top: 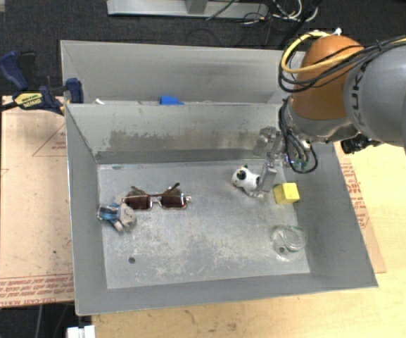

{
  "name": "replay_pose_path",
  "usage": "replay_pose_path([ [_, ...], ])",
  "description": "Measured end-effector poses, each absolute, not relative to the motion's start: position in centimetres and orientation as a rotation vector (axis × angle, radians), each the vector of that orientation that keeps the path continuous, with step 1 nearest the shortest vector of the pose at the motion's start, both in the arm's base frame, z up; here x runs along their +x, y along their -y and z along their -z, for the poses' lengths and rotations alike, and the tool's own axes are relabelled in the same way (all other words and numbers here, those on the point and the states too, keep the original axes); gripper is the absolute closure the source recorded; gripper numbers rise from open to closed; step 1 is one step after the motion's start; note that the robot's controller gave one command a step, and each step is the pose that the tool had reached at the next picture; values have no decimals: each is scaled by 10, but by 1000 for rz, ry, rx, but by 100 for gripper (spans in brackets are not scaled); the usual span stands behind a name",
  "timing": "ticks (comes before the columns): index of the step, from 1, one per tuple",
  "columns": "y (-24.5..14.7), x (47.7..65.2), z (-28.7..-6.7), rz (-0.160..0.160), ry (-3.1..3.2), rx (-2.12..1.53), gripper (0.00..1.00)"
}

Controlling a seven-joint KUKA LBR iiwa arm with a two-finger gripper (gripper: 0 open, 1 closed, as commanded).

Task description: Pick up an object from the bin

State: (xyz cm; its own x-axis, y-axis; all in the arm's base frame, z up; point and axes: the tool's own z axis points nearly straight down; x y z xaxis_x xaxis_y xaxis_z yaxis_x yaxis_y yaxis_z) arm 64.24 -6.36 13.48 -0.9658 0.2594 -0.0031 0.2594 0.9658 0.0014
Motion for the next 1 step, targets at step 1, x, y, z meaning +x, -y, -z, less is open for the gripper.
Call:
replay_pose_path([
  [1, 64, 638, -71, -1, -3114, 386, 0],
])
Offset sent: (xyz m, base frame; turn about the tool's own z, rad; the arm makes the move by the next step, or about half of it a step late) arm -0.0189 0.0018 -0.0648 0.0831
